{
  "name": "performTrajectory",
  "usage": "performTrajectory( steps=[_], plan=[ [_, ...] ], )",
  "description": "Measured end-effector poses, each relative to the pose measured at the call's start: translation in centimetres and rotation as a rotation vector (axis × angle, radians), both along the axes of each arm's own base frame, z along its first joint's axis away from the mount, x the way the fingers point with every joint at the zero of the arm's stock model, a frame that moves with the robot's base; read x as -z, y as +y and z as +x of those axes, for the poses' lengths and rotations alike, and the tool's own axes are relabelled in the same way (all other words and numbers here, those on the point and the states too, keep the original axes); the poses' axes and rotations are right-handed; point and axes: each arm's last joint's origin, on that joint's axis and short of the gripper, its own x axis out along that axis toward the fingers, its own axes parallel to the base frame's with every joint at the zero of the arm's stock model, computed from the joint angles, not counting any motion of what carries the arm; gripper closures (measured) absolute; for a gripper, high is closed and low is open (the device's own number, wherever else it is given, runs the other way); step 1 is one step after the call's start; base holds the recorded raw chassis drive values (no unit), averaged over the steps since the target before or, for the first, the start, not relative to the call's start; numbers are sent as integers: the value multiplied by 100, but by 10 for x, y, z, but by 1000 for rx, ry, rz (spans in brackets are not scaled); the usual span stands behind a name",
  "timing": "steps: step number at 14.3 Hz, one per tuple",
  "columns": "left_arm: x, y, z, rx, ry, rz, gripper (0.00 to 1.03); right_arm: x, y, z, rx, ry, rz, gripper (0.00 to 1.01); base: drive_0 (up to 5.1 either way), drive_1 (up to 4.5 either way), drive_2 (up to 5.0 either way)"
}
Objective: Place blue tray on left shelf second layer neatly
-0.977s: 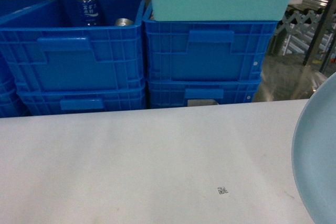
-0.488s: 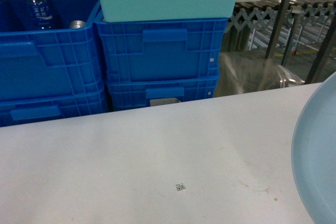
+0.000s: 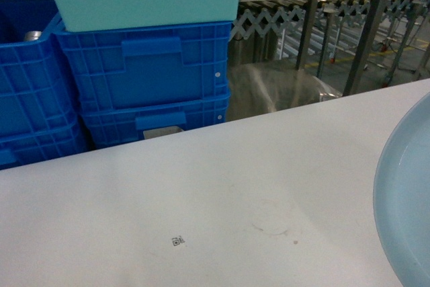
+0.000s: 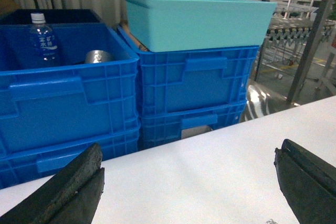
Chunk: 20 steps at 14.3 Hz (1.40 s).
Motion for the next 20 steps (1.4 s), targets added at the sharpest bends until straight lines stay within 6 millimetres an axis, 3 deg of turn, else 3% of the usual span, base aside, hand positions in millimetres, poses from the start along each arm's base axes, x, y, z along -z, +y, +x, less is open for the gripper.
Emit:
performTrajectory(
  steps=[20],
  plan=[
    [0, 0, 0, 1, 0, 0, 5, 0, 0, 0, 1, 0, 0, 99, -170, -170, -170]
  ],
)
